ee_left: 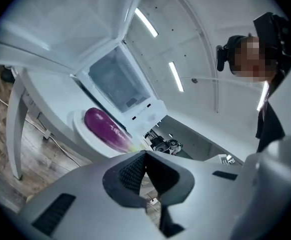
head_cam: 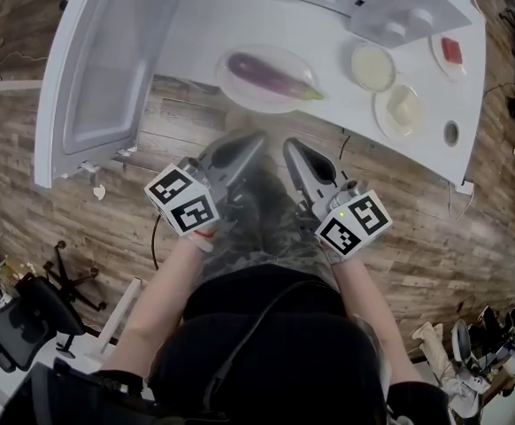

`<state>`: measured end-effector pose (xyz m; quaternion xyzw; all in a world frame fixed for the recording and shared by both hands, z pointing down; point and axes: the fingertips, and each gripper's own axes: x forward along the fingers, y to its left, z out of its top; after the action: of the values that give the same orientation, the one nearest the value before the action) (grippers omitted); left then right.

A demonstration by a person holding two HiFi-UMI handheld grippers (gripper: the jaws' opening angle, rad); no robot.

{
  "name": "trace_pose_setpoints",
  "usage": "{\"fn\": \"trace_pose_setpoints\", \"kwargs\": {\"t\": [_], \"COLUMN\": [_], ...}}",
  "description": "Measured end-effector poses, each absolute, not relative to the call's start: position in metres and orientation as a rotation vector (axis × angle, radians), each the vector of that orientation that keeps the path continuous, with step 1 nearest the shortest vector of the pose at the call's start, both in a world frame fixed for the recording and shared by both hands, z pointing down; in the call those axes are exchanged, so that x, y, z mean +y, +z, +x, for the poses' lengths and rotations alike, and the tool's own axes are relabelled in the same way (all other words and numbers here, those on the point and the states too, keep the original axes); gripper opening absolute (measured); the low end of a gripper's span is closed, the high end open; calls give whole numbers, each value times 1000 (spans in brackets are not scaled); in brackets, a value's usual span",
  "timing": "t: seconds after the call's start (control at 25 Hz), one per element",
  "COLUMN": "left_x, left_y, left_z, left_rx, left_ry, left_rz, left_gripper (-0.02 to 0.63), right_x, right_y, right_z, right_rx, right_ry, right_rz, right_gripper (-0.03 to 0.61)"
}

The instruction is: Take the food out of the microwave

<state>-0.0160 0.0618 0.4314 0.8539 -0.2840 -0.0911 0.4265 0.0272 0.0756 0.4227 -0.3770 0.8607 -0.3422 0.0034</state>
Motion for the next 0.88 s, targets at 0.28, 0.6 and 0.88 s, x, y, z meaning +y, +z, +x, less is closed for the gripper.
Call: {"fn": "trace_pose_setpoints", "kwargs": {"t": [0.28,0.6,0.88], "left_x": [66,75,85], "left_y": [404,385,373], "left_z": [-16,-14,-14], "left_rx": [-743,-753,-756], "left_ry": [-210,-201,-188], "left_rz": [2222,2263,2279], "left_gripper": [11,11,11], "right_x": [83,92,99], "right_y": [403,383,363], "right_z": [22,26,23], "right_rx": [2767,2799,2830], "right_ry": [-971,-876,-786], "right_rz": [-1164,-1154,-1129], "right_gripper": [18,18,20]}}
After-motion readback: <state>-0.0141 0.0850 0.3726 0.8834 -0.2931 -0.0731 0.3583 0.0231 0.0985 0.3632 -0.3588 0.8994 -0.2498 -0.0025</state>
